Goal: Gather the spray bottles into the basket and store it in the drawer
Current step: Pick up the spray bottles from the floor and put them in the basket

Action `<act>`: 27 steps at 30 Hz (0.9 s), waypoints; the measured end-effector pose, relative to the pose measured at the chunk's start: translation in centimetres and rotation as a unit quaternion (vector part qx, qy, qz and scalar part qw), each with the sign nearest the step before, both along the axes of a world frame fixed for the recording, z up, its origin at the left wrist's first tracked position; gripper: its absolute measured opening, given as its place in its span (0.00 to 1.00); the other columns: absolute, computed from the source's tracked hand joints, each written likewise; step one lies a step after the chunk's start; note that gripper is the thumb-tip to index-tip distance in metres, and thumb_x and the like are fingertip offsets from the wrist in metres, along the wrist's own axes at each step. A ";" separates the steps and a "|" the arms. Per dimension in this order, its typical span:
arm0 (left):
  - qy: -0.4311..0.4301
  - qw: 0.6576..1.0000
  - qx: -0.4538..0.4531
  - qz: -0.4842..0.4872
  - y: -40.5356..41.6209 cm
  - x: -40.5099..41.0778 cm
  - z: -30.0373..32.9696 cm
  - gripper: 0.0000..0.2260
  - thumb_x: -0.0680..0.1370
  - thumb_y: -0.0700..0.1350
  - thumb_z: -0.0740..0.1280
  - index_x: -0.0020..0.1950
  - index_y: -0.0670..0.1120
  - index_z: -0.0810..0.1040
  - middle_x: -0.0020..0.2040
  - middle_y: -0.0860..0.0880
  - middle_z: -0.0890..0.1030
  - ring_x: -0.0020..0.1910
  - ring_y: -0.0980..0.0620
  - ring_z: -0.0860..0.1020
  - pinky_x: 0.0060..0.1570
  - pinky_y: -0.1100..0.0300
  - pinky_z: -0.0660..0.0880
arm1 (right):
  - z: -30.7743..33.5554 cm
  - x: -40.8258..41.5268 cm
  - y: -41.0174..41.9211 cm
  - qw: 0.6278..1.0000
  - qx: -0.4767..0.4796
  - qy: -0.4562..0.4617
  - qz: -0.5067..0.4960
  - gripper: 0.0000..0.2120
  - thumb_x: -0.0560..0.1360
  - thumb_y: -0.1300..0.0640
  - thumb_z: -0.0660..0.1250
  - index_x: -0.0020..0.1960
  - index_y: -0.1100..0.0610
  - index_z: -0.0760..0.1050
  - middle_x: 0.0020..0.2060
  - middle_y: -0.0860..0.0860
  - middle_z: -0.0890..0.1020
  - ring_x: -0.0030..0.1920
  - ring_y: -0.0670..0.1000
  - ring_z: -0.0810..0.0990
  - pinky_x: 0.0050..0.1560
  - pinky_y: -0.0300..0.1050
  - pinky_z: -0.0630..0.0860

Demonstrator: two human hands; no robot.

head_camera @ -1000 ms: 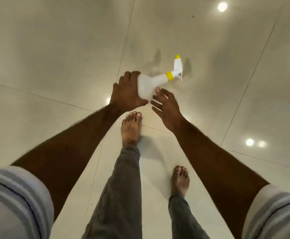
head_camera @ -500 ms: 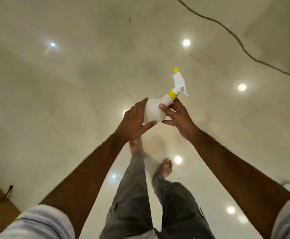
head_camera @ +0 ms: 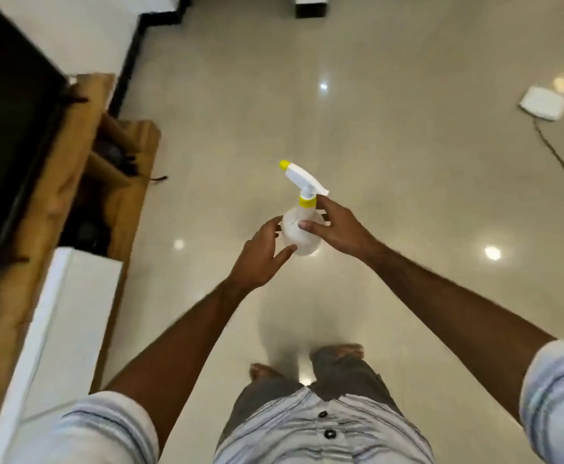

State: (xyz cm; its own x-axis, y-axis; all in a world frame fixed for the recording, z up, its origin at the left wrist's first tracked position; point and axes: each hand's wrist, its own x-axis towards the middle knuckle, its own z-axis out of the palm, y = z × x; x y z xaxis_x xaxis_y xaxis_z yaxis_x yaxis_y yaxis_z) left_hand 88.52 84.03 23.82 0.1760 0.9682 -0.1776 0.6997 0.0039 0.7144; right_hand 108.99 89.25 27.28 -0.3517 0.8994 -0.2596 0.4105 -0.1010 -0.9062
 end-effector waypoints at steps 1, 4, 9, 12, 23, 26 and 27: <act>-0.002 0.999 0.006 0.035 -1.3 -3.5 0.6 0.28 0.78 0.58 0.66 0.75 0.50 0.62 0.71 0.54 0.73 0.65 0.53 0.75 0.64 0.46 0.73 | 0.9 -3.9 -0.2 0.999 0.011 -0.001 0.032 0.20 0.75 0.49 0.72 0.66 0.45 0.74 0.61 0.42 0.80 0.61 0.43 0.79 0.62 0.41 0.74; 0.009 0.993 0.019 0.118 -5.5 -13.6 2.5 0.29 0.78 0.62 0.65 0.74 0.53 0.61 0.70 0.55 0.73 0.66 0.54 0.74 0.65 0.44 0.72 | 3.0 -15.2 -1.7 0.994 0.024 0.003 0.106 0.18 0.74 0.49 0.73 0.63 0.43 0.74 0.58 0.40 0.81 0.57 0.39 0.80 0.57 0.37 0.75; 0.048 0.963 0.025 0.263 -15.5 -28.6 4.3 0.31 0.76 0.66 0.64 0.74 0.55 0.60 0.71 0.55 0.73 0.68 0.52 0.73 0.66 0.41 0.71 | 5.4 -33.3 -6.6 0.963 0.054 0.006 0.263 0.13 0.74 0.50 0.72 0.54 0.35 0.74 0.54 0.39 0.82 0.54 0.37 0.80 0.56 0.39 0.75; 0.079 0.930 0.025 0.358 -22.2 -34.6 4.9 0.35 0.74 0.69 0.64 0.75 0.55 0.60 0.71 0.54 0.73 0.68 0.50 0.73 0.66 0.42 0.71 | 6.0 -42.6 -10.7 0.936 0.056 0.008 0.348 0.14 0.75 0.51 0.72 0.54 0.35 0.74 0.52 0.38 0.82 0.54 0.35 0.79 0.58 0.39 0.74; 0.052 0.777 -0.033 0.627 -43.2 -52.0 3.3 0.36 0.73 0.66 0.66 0.76 0.54 0.58 0.74 0.52 0.70 0.70 0.49 0.71 0.66 0.41 0.67 | 2.9 -72.6 -27.6 0.775 0.058 0.015 0.629 0.26 0.75 0.52 0.73 0.70 0.54 0.71 0.62 0.51 0.79 0.60 0.50 0.78 0.60 0.47 0.76; 0.032 0.733 -0.049 0.677 -47.2 -55.1 3.2 0.39 0.70 0.69 0.66 0.76 0.56 0.56 0.74 0.52 0.68 0.70 0.50 0.71 0.64 0.43 0.68 | 2.0 -78.4 -32.6 0.736 0.060 0.028 0.673 0.25 0.74 0.53 0.74 0.68 0.55 0.71 0.60 0.52 0.80 0.59 0.50 0.78 0.59 0.47 0.76; 0.034 0.722 -0.052 0.689 -48.2 -56.0 3.1 0.41 0.70 0.69 0.66 0.76 0.56 0.55 0.74 0.52 0.68 0.70 0.49 0.70 0.64 0.44 0.67 | 1.6 -80.0 -34.2 0.725 0.057 0.026 0.686 0.26 0.73 0.52 0.74 0.68 0.55 0.71 0.60 0.52 0.79 0.59 0.50 0.78 0.59 0.47 0.75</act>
State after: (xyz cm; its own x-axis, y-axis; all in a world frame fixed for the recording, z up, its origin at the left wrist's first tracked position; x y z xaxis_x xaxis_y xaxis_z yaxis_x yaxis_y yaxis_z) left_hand 32.55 35.80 26.91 -0.9544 0.1960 -0.2252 0.0134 0.7817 0.6235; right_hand 29.03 55.00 28.91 -0.9423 -0.2913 -0.1650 0.0184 0.4470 -0.8944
